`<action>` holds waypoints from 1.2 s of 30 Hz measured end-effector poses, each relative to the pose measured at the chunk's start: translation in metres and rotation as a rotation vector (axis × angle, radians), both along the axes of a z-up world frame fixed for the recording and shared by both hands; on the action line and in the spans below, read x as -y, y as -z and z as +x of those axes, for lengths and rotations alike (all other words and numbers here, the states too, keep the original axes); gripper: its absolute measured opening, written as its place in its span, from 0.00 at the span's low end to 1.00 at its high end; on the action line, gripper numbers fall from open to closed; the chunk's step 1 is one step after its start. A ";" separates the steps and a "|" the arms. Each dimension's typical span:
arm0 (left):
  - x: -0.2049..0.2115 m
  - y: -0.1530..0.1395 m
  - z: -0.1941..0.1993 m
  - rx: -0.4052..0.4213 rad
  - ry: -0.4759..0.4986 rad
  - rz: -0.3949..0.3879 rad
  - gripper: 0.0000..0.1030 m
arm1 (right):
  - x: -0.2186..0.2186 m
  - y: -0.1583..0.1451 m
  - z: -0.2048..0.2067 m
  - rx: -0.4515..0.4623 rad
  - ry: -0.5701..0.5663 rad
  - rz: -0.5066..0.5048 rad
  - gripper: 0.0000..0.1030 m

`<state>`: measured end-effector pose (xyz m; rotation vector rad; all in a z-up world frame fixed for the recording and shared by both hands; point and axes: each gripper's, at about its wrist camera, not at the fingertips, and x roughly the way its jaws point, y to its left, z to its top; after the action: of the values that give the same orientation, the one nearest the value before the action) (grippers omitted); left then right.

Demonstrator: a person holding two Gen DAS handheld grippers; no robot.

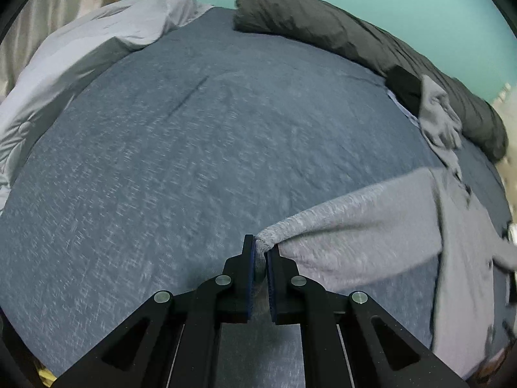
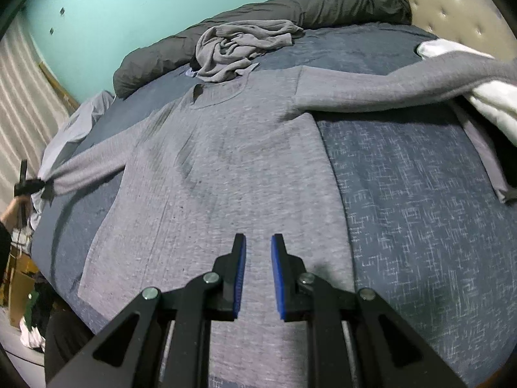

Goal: Fold clothes

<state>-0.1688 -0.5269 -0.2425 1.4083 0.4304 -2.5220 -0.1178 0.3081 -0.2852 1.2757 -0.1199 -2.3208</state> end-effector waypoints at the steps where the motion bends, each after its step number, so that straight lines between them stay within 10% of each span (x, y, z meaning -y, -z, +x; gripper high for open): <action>1: 0.004 0.001 -0.005 0.000 -0.015 -0.022 0.06 | 0.001 -0.001 0.000 -0.003 -0.003 0.006 0.15; 8: 0.020 0.023 -0.030 0.043 -0.098 -0.050 0.10 | -0.002 0.005 -0.003 0.009 0.010 0.013 0.15; 14: 0.024 0.028 -0.020 0.043 -0.154 -0.050 0.43 | -0.008 0.004 -0.009 0.005 0.028 0.002 0.15; 22: 0.029 0.015 0.004 0.050 -0.249 -0.087 0.44 | -0.019 -0.005 -0.021 -0.002 0.045 -0.046 0.18; 36: -0.152 0.012 -0.053 -0.043 0.112 0.016 0.44 | -0.013 -0.012 -0.115 -0.009 0.049 -0.030 0.39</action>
<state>-0.2215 -0.3746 -0.2543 1.4244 0.3909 -2.6470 -0.2328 0.3213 -0.2728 1.2604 -0.1845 -2.3572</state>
